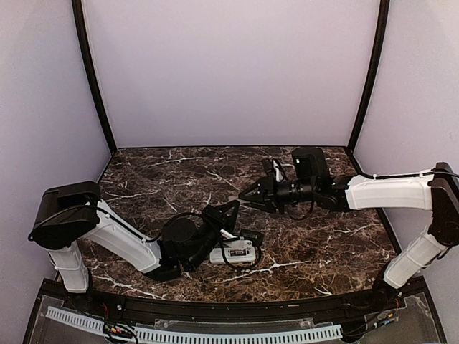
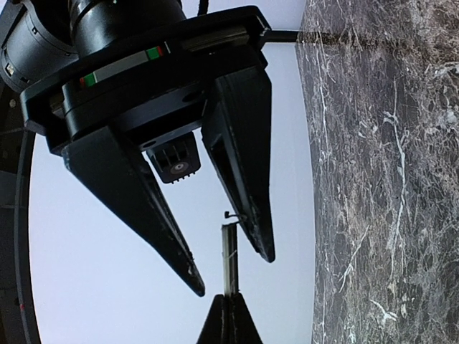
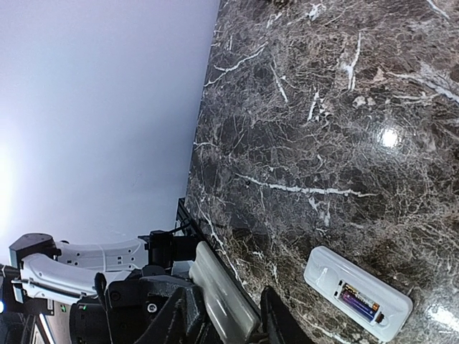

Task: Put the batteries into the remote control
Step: Pass from the left arm to the right

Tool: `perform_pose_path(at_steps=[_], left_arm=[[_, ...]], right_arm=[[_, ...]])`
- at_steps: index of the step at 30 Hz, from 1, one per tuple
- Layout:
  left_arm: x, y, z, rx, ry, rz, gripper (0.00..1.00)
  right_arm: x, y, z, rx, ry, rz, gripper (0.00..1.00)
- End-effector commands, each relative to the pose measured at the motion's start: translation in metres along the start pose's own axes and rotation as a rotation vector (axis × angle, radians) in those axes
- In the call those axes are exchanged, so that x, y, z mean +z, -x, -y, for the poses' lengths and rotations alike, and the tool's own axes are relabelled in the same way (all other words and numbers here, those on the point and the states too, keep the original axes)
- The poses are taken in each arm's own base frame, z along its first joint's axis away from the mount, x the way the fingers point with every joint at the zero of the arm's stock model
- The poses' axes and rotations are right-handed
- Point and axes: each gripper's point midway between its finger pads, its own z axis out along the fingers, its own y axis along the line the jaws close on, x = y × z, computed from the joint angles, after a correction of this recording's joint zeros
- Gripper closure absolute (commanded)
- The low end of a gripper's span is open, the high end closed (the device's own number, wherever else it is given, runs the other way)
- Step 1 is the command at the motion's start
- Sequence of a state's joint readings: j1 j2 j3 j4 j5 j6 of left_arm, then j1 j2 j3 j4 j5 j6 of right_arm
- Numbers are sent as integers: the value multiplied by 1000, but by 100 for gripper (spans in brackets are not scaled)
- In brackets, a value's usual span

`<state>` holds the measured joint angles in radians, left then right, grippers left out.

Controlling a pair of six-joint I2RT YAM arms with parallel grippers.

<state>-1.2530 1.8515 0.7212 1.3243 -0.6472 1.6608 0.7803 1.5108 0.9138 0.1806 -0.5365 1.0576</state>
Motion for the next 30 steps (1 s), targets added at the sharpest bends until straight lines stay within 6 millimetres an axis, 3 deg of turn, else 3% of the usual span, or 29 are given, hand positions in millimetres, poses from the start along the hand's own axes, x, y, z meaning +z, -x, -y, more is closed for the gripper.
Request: perform_pose_path(at_steps=[1, 19, 24, 27, 30], left_arm=[[-10, -11, -81, -215, 273, -17, 100], [-11, -7, -79, -220, 268, -3, 100], [-11, -9, -78, -229, 266, -12, 100], [-11, -10, -77, -232, 265, -16, 92], [-11, -12, -75, -240, 259, -29, 71]], right_arm=[[0, 8, -23, -23, 92, 9, 71], [-4, 10, -27, -6, 123, 31, 98], [-7, 8, -27, -5, 119, 36, 100], [-9, 8, -28, -7, 119, 41, 100], [-13, 9, -27, -10, 111, 52, 100]])
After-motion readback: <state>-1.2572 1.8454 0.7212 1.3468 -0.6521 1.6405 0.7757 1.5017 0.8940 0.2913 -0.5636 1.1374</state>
